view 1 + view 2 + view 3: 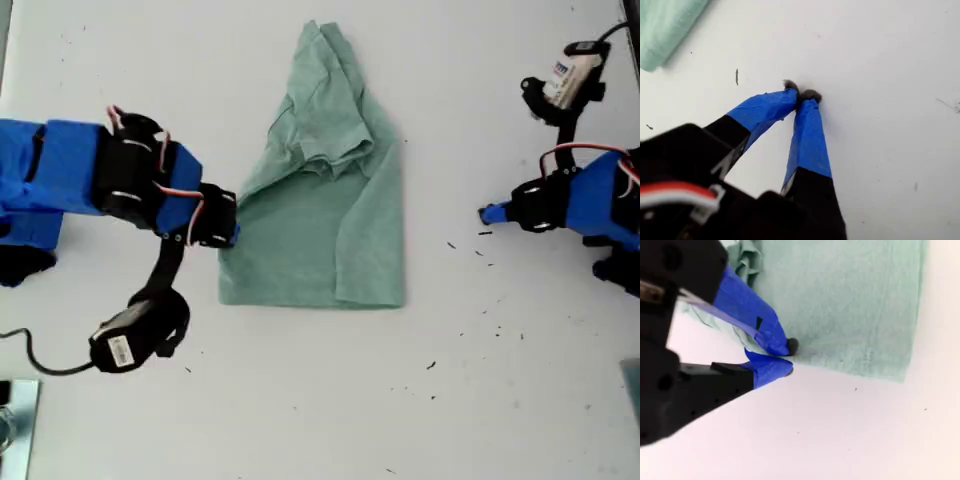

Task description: Fold t shirt

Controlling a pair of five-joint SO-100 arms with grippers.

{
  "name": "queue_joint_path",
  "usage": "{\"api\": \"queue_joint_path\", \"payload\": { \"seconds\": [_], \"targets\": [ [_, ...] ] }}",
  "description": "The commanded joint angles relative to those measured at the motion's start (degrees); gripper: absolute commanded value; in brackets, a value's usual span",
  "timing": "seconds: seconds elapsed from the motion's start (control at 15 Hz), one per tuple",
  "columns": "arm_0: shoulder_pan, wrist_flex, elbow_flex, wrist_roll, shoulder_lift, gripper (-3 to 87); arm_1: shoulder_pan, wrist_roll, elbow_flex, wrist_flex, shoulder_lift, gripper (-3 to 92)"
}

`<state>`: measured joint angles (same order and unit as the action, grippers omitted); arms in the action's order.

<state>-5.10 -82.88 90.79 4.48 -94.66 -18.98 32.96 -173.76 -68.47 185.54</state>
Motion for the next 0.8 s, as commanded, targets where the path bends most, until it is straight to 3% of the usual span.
{"api": "queue_joint_path", "payload": {
  "seconds": [0.0, 0.2, 0.47, 0.53, 0.6, 0.67, 0.73],
  "targets": [
    [-1.5, -1.6, 0.6, -0.7, -8.1, -0.2, 0.7, 0.4, -0.7, -0.4, 0.8, 2.3],
    [-1.6, 4.7, -6.2, 2.1, -0.4, -0.2, 0.8, 0.4, -0.8, -0.4, 1.0, 2.3],
    [-1.1, 9.0, -38.3, 7.5, 27.4, -0.2, 0.8, -0.1, -0.9, -0.5, 1.0, 2.3],
    [-1.1, 12.7, -38.8, 7.6, 30.7, -0.2, 1.1, -0.4, -0.9, -0.7, 1.0, 2.3],
    [-1.1, 16.4, -38.2, 8.4, 32.7, 2.9, 1.1, -0.5, -0.9, -0.7, 1.0, 2.3],
    [-1.6, 17.9, -38.8, 9.1, 36.5, 19.5, 1.1, -0.5, -0.9, -0.7, 1.1, 2.3],
    [-2.1, 18.2, -38.8, 9.1, 39.5, 24.2, 1.1, -0.5, -0.9, -0.7, 1.1, 2.3]
  ]
}}
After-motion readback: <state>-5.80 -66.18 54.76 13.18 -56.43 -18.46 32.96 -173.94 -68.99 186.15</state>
